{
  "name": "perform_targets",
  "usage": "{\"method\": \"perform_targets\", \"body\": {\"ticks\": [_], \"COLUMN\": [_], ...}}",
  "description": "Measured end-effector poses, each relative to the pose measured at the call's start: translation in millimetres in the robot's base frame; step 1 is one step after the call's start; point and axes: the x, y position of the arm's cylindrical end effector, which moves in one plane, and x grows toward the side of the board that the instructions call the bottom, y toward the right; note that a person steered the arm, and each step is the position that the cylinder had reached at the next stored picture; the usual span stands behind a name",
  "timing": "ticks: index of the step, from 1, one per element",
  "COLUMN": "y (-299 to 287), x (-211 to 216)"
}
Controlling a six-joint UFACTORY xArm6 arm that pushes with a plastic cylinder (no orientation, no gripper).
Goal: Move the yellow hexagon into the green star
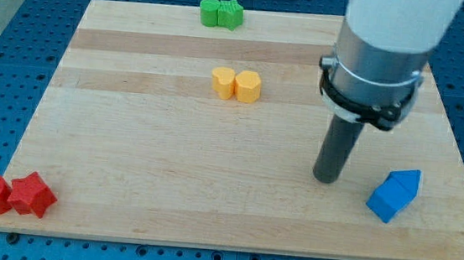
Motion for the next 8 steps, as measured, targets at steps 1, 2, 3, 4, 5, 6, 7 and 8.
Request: {"method": "perform_targets", "body": {"ticks": [1, 2, 3, 4, 5, 6, 7, 8], "y": [-22.4, -31.4, -86.6, -118.3, -133.0, -127.2, -126.5, -126.5], "x": [-36.8, -78.5, -95.6, -136.3, -178.3, -182.8, -213.0, -234.3]}}
